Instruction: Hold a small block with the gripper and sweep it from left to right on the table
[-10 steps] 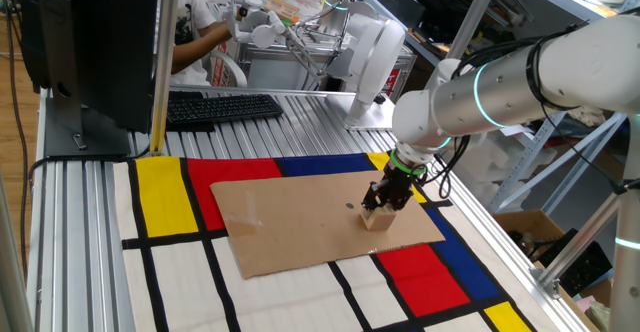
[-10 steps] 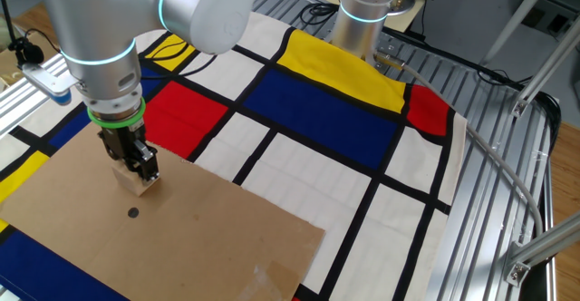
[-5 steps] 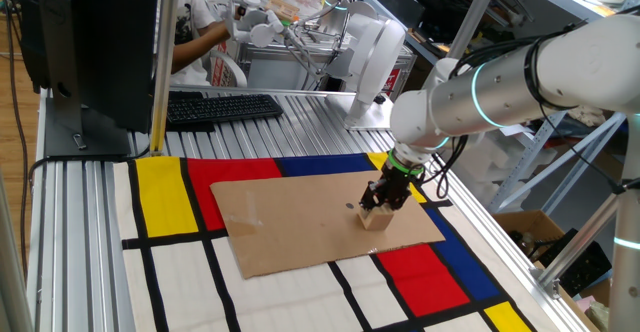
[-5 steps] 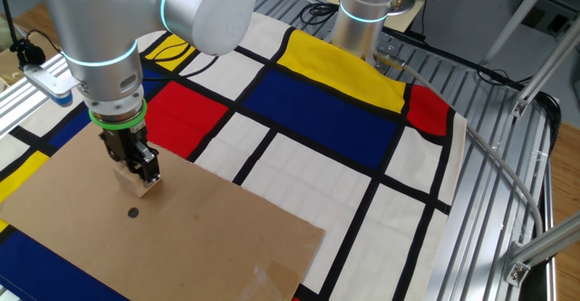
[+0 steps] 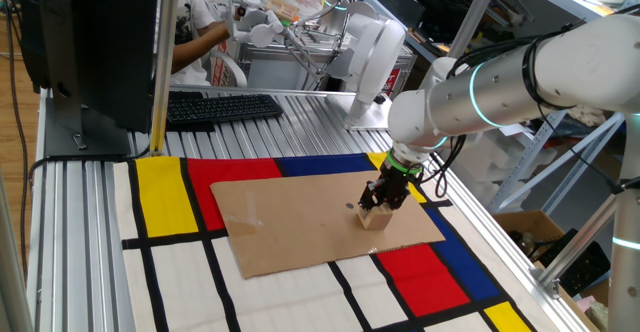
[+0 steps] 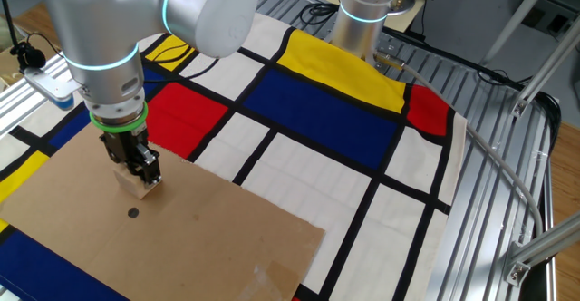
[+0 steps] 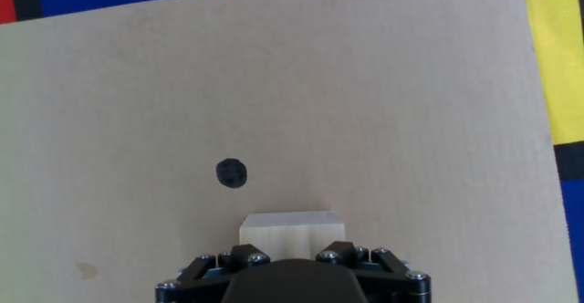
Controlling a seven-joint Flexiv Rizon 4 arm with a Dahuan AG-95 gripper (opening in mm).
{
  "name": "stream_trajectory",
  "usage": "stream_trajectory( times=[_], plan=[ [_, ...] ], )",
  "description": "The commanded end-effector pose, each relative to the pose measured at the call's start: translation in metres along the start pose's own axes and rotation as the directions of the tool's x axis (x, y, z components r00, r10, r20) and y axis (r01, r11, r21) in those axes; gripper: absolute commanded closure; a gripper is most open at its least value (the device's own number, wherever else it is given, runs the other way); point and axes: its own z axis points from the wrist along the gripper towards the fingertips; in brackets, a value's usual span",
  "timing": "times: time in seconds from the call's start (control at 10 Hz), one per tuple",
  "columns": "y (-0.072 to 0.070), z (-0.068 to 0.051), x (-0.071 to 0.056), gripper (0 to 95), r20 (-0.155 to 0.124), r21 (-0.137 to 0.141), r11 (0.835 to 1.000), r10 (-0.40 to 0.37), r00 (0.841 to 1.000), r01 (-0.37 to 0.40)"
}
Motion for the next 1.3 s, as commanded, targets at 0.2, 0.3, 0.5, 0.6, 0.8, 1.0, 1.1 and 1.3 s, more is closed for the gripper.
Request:
stream_trajectory(
  times=[0.2, 0.3, 0.5, 0.6, 0.8, 1.0, 1.1, 1.3],
  plan=[
    [-0.0041, 0.0207, 0.0006, 76.0, 0.002, -0.004, 1.0, 0.015, 1.0, -0.015],
    [-0.0045, 0.0206, 0.0005, 57.0, -0.001, 0.008, 1.0, 0.023, 1.0, -0.023],
    [-0.0046, 0.0205, 0.0009, 38.0, 0.004, 0.028, 0.999, 0.037, 0.999, -0.037],
    [-0.0046, 0.0202, 0.0012, 19.0, 0.007, 0.028, 0.999, 0.042, 0.999, -0.042],
    [-0.0046, 0.0202, 0.0014, 0.0, 0.009, 0.026, 0.999, 0.045, 0.999, -0.045],
    [-0.0046, 0.0201, 0.0015, 0.0, 0.012, 0.025, 0.999, 0.044, 0.999, -0.045],
    [-0.0046, 0.02, 0.0016, 0.0, 0.013, 0.025, 0.999, 0.045, 0.999, -0.045],
    [-0.0046, 0.02, 0.0017, 0.0, 0.015, 0.024, 0.999, 0.044, 0.999, -0.045]
  ],
)
